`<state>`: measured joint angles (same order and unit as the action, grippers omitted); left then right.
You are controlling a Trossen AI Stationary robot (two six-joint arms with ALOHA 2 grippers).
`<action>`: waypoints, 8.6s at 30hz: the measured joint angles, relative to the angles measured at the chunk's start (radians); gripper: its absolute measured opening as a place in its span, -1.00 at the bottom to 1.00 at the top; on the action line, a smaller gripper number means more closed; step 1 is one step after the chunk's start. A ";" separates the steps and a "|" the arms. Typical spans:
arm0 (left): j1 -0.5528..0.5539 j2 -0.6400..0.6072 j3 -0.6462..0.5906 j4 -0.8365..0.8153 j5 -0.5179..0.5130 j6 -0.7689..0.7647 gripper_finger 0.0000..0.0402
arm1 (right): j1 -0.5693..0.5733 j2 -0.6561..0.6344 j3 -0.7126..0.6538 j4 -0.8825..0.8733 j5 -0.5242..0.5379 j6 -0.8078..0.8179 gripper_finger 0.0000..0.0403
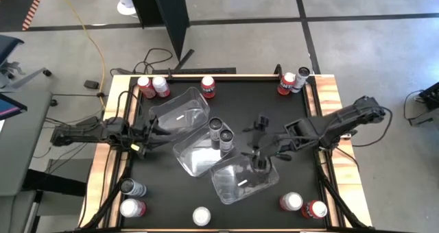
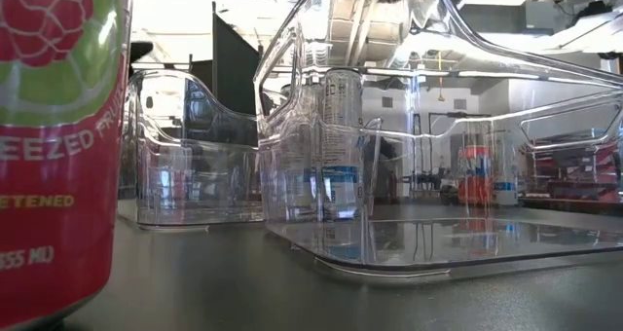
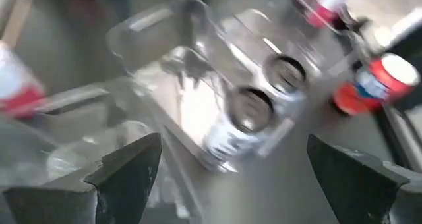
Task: Sort soda cans
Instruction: Put the bottom right pink soda can in the bottom transparent bin
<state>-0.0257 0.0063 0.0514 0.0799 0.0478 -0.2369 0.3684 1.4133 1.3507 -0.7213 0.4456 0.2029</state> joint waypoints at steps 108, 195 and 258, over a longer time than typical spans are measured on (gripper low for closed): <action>-0.004 0.000 0.007 0.008 -0.106 0.014 -0.16 | 0.577 0.241 0.212 -0.515 -0.361 0.999 0.53; -0.004 0.000 0.007 0.174 -0.238 -0.011 -0.16 | -0.036 0.553 0.415 -0.761 -0.301 0.204 0.53; -0.004 0.000 0.007 0.132 -0.198 -0.008 -0.16 | 0.021 0.230 0.219 -0.576 -0.133 0.347 0.96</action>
<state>-0.0299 0.0067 0.0582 0.2115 -0.1501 -0.2447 0.3891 1.6432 1.5696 -1.2969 0.3128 0.5496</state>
